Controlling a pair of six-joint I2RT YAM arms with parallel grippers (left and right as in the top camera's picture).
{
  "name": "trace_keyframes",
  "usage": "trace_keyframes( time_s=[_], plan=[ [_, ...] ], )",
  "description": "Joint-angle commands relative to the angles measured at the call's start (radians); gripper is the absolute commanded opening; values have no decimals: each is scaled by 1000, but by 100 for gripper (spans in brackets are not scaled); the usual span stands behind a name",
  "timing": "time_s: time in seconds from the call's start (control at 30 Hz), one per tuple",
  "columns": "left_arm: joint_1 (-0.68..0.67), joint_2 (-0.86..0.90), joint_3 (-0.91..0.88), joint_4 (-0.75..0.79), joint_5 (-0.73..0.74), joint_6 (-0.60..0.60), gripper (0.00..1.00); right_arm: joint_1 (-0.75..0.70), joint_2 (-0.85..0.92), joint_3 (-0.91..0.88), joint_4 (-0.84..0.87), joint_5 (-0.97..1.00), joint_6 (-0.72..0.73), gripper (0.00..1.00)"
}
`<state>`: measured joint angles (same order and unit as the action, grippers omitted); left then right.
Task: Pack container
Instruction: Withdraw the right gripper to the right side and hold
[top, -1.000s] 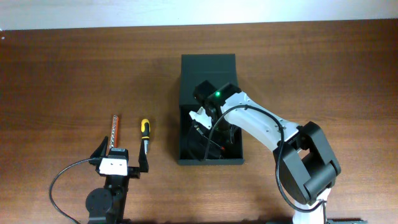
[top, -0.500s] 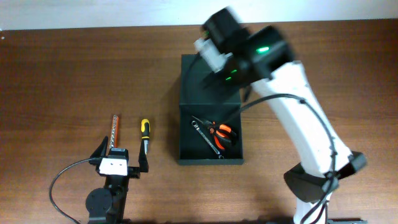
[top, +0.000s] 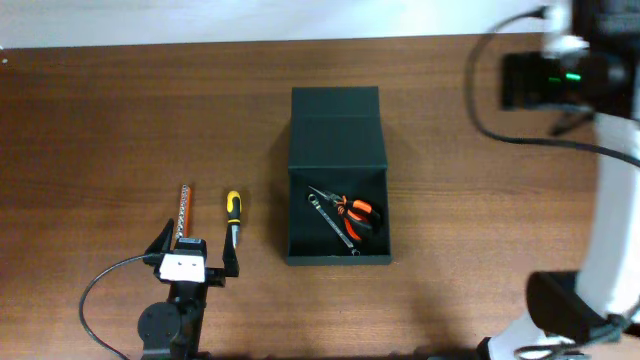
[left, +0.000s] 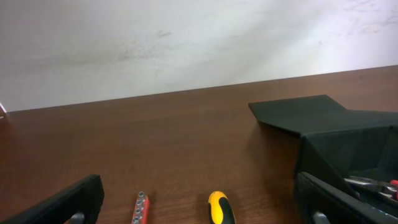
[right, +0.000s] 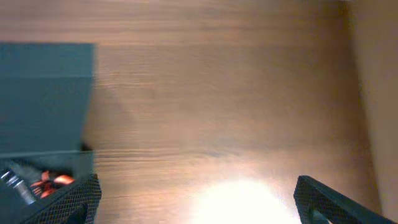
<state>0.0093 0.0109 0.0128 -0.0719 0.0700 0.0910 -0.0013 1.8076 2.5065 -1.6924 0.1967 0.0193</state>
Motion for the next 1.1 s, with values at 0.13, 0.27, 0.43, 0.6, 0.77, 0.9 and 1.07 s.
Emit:
trace_keyframes(
  time_s=[0.13,0.27,0.43,0.6,0.77,0.9,1.07],
  plan=[
    [7,-5,-4,-4,-7,19,99,-196,-79,-258,-4,-47,23,99],
    [7,-5,-4,-4,-7,19,99,-241,-68,-487,114,-56,-3,99],
    [7,-5,-4,-4,-7,19,99,-242,-62,-640,254,-217,-173,99],
    [6,-5,-4,-4,-7,20,99,-242,-45,-694,293,-283,-252,99],
    [6,-5,-4,-4,-7,19,99,-242,-21,-746,306,-284,-297,99],
    [6,-5,-4,-4,-7,19,99,-242,13,-787,341,-283,-304,99],
    [7,-5,-4,-4,-7,20,99,-243,52,-794,357,-283,-302,99]
  ],
)
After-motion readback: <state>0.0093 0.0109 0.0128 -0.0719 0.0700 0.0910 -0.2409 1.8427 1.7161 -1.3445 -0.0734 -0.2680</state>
